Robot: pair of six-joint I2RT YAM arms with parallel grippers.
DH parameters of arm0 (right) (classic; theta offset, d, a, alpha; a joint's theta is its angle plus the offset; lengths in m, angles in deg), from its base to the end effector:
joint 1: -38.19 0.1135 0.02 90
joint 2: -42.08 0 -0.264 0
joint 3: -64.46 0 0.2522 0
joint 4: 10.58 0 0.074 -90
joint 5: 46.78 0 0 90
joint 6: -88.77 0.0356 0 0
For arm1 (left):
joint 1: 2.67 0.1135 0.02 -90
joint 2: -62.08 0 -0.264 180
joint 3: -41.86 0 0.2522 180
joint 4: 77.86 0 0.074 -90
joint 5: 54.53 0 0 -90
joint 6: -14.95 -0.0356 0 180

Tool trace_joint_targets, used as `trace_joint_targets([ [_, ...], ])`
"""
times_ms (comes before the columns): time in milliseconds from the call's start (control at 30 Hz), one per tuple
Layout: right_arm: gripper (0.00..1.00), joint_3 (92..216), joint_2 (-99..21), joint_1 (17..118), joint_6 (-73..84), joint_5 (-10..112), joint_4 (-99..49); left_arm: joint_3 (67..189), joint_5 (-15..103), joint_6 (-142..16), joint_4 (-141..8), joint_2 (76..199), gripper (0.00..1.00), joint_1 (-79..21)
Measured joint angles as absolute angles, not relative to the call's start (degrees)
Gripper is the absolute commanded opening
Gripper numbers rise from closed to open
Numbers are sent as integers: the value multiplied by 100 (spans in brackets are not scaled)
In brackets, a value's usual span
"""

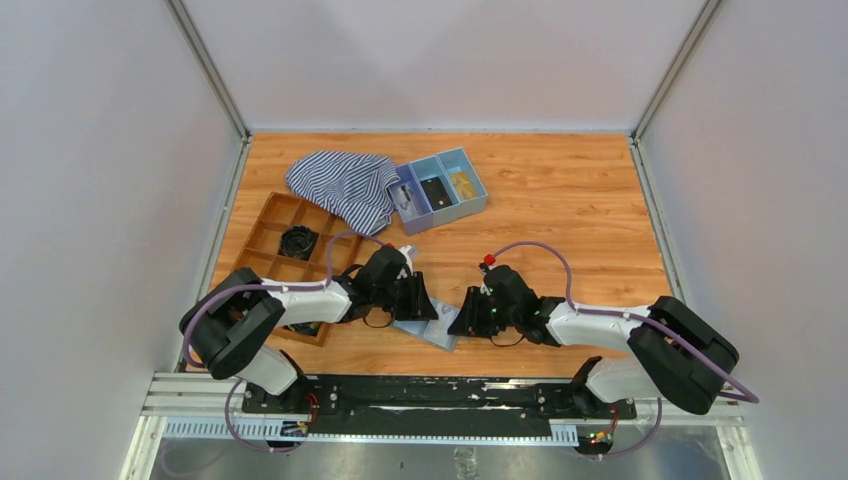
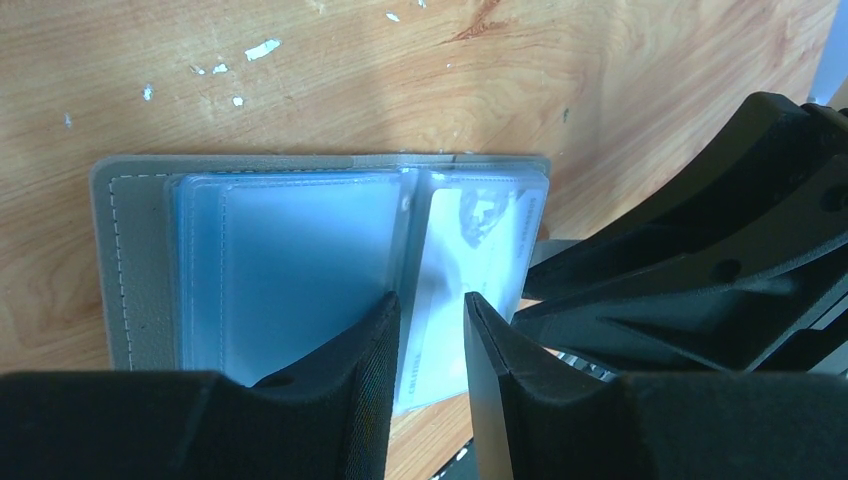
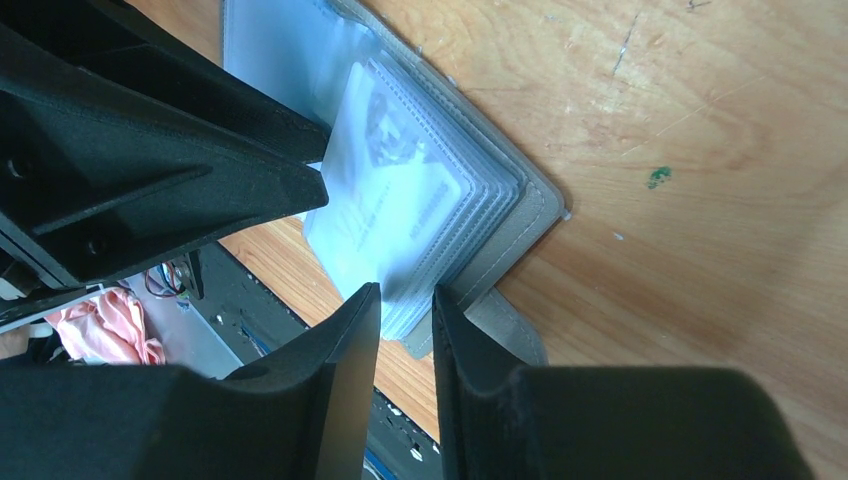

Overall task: Take the credit cards out of the card holder
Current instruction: Remove the credit card from the card holder.

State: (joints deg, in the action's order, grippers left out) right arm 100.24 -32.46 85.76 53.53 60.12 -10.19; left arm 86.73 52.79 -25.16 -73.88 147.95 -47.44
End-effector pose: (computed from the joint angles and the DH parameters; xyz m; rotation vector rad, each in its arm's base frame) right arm 0.1482 0.1775 0.1430 -0.0229 2.5405 1.1909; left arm 0.1826 -0.1961 0.1350 0.0481 2.6224 -1.0678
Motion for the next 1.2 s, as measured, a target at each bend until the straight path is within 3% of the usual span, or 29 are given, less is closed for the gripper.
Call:
trace_joint_targets([
  [1200,30,9980,-2707,8576,5318,5912,-1417,8485,5150,-2516,-7384,14233,35,-4744],
])
